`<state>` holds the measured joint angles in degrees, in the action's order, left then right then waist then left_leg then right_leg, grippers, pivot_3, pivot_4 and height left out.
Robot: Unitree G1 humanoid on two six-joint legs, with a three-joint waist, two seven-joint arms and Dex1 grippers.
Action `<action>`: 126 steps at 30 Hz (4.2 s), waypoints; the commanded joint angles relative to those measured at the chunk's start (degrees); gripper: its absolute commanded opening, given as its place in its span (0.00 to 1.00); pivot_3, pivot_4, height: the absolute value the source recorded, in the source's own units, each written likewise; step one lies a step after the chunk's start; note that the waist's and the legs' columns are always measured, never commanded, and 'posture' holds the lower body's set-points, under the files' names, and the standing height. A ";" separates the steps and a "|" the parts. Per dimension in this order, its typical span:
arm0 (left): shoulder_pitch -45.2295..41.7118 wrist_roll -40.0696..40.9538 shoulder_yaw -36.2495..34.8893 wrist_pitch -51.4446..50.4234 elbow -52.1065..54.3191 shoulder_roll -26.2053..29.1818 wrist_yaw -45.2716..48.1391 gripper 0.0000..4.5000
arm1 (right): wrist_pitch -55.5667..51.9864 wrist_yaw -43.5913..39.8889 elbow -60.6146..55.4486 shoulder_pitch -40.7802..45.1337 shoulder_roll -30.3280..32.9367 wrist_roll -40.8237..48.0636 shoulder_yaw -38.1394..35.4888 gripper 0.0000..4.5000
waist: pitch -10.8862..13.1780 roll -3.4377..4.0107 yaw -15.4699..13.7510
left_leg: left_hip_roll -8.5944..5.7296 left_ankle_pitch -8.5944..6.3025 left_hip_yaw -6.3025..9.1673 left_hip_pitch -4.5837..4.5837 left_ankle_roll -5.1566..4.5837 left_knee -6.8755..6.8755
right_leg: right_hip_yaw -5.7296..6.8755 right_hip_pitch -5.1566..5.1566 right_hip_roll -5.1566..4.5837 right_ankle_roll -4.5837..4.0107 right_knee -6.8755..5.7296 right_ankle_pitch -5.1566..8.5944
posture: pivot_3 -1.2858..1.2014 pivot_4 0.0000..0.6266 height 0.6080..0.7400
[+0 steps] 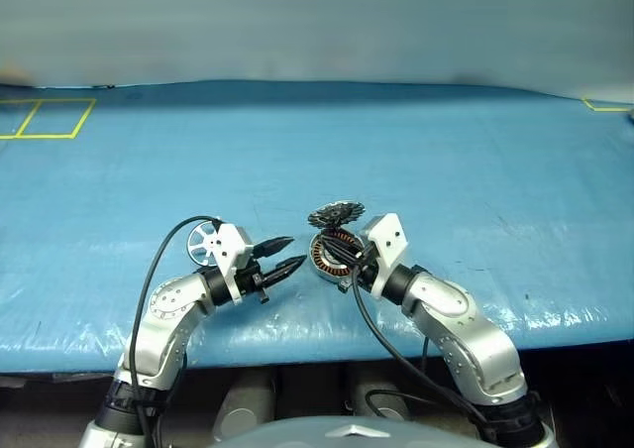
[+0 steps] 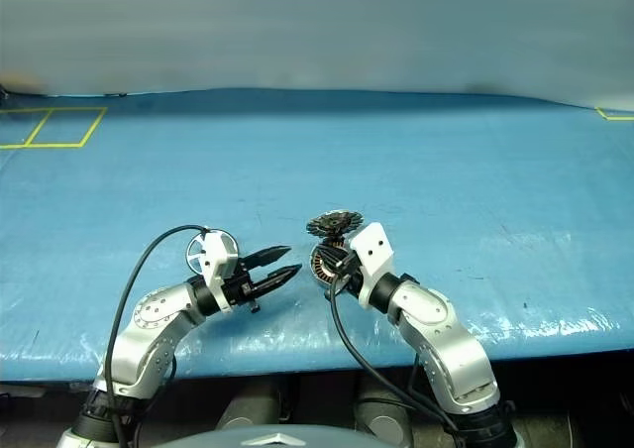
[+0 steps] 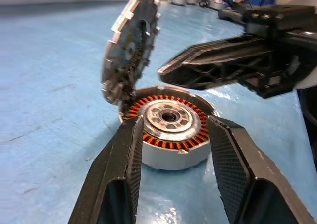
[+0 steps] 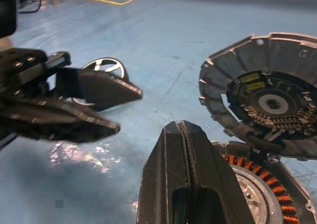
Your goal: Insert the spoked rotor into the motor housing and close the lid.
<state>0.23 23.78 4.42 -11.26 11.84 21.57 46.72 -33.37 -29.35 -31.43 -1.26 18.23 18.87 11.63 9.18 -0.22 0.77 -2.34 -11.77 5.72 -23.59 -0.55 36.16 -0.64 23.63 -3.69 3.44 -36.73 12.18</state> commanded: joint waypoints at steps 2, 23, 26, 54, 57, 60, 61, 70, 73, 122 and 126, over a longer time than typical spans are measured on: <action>0.10 -0.03 -2.26 1.09 2.22 1.96 0.18 0.47 | -0.97 -3.54 -4.16 -1.48 3.66 3.44 -1.33 0.00 | 0.00 -0.01 0.00 | 0.00 0.00 -0.04 0.01 0.00 -0.01 | -0.02 0.00 0.00 -0.01 0.00 0.01 | 0.52 0.24 1.00; -1.40 -4.13 -11.34 -9.14 4.04 20.05 -0.68 0.47 | 7.22 -6.94 -0.56 -3.71 12.06 -6.83 5.79 0.00 | 0.13 -0.21 -0.01 | 0.05 0.01 -0.03 0.02 0.09 -0.06 | 0.01 0.06 0.03 -0.09 -0.07 0.08 | 0.52 0.24 1.00; -2.94 -7.37 -11.28 -9.78 4.38 25.22 -0.43 0.47 | 7.18 -6.66 -0.47 -3.87 11.95 -7.16 5.68 0.00 | 0.14 -0.21 -0.20 | 0.01 0.00 -0.02 0.01 0.11 -0.07 | 0.02 0.04 -0.05 -0.10 -0.01 0.09 | 0.52 0.24 1.00; -18.63 -24.41 6.59 1.05 -11.61 33.14 17.63 0.47 | 8.27 -2.85 0.40 -6.27 9.48 -11.33 5.44 0.00 | 0.21 -0.26 0.00 | 0.03 0.01 -0.12 0.01 0.10 -0.15 | 0.00 0.10 0.05 -0.09 -0.08 0.09 | 0.52 0.24 1.00; -18.76 -25.20 7.02 0.90 -12.72 32.60 17.23 0.47 | 8.18 -2.64 0.31 -6.64 9.38 -11.65 5.46 0.00 | 0.20 -0.26 -0.01 | 0.04 0.01 -0.11 0.04 0.10 -0.13 | 0.01 0.07 0.06 -0.10 -0.11 0.09 | 0.52 0.24 1.00; -18.83 -26.17 7.25 0.50 -13.88 32.56 16.74 0.47 | 8.25 -2.40 0.57 -6.79 9.41 -12.14 5.31 0.00 | 0.20 -0.25 0.06 | 0.04 0.02 -0.11 0.06 0.10 -0.12 | 0.00 0.05 0.07 -0.10 -0.11 0.09 | 0.52 0.24 1.00; -18.82 -26.27 7.09 0.36 -14.17 32.56 16.59 0.47 | 8.24 -2.41 0.54 -6.84 9.32 -12.00 5.16 0.00 | 0.20 -0.25 0.08 | 0.04 0.02 -0.12 0.08 0.10 -0.12 | -0.01 0.05 0.07 -0.10 -0.12 0.09 | 0.52 0.24 1.00; -17.51 -26.75 7.54 0.93 -16.60 33.05 17.76 0.47 | 8.30 -1.80 1.58 -6.34 9.03 -12.68 5.39 0.00 | 0.19 -0.25 0.20 | 0.04 0.02 -0.15 0.15 0.09 -0.12 | -0.04 0.00 0.07 -0.09 -0.16 0.09 | 0.52 0.24 1.00; -17.16 -27.83 8.29 1.43 -17.47 33.22 17.75 0.47 | 8.39 -1.77 1.87 -6.22 9.04 -13.19 5.60 0.00 | 0.17 -0.23 0.30 | 0.05 0.02 -0.19 0.27 0.09 -0.12 | -0.07 -0.10 0.07 -0.09 -0.18 0.09 | 0.52 0.24 1.00; -6.43 -3.98 -4.73 4.09 0.22 17.99 12.67 0.18 | 5.05 -2.16 -2.51 -9.38 8.13 -3.95 -3.10 0.00 | -0.12 -0.29 -0.07 | 0.41 -0.07 -0.72 0.51 0.13 -0.19 | -0.19 -0.15 0.04 -0.12 -0.16 0.09 | 0.52 0.24 1.00; -7.66 -3.77 -0.05 2.95 1.05 13.42 12.35 0.18 | 4.75 -1.71 -3.19 -9.80 7.99 -3.54 -3.61 0.00 | -0.12 -0.28 -0.12 | 0.43 -0.07 -0.73 0.52 0.13 -0.15 | -0.18 -0.20 0.08 -0.12 -0.16 0.09 | 0.52 0.24 1.00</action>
<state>-6.45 19.19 2.89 -8.26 11.13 35.85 59.20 -28.88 -31.23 -32.20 -10.98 26.35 14.24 9.03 9.06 -0.50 0.65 -1.92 -11.84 4.99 -23.06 -0.43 36.02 -0.82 23.41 -3.60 3.32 -36.88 12.27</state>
